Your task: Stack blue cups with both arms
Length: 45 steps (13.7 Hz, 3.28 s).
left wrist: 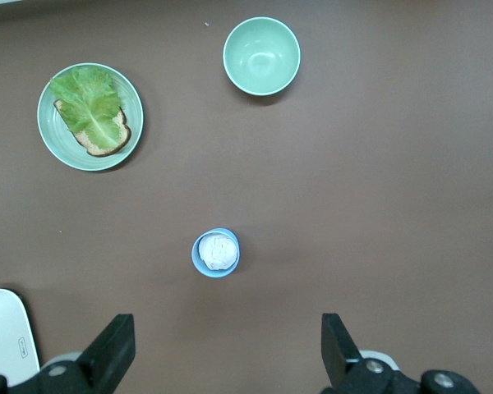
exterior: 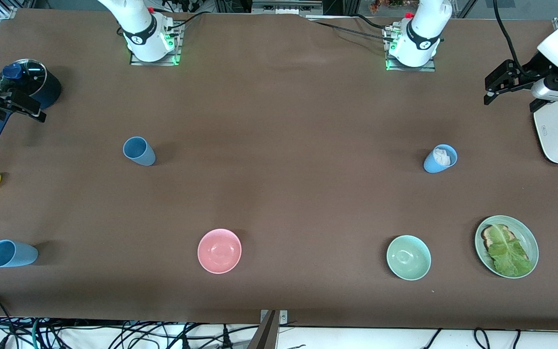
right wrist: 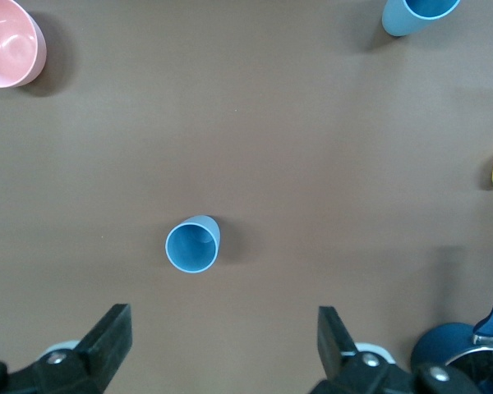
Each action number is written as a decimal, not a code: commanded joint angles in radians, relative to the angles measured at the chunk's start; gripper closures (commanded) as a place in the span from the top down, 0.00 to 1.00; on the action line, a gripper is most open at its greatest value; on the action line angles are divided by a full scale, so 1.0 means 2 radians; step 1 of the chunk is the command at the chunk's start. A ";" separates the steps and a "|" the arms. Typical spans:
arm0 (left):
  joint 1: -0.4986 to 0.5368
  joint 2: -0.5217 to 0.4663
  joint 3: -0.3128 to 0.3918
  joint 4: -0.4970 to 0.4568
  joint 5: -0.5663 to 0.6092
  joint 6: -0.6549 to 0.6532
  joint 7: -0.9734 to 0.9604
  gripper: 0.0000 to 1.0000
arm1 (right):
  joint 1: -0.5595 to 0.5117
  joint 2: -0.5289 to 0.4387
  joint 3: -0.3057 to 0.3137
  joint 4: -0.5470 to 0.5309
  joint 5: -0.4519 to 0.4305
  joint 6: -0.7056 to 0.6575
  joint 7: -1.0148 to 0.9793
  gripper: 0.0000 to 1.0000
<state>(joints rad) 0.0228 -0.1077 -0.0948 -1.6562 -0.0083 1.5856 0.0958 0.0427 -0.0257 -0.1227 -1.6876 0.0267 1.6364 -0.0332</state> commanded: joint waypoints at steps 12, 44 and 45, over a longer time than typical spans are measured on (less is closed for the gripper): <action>0.002 0.006 -0.001 0.014 -0.007 0.008 0.008 1.00 | -0.001 0.001 -0.006 0.009 -0.004 -0.020 -0.007 1.00; 0.057 0.000 0.050 -0.415 -0.016 0.441 0.129 1.00 | -0.001 0.001 -0.008 0.008 -0.003 -0.021 -0.008 1.00; 0.057 0.001 0.050 -0.424 -0.016 0.456 0.129 1.00 | -0.001 0.001 -0.008 0.008 -0.002 -0.021 -0.008 1.00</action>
<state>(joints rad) 0.1346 -0.0676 0.0040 -2.4408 -0.0182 2.4395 0.3202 0.0420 -0.0248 -0.1354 -1.6870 0.0263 1.6128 -0.0354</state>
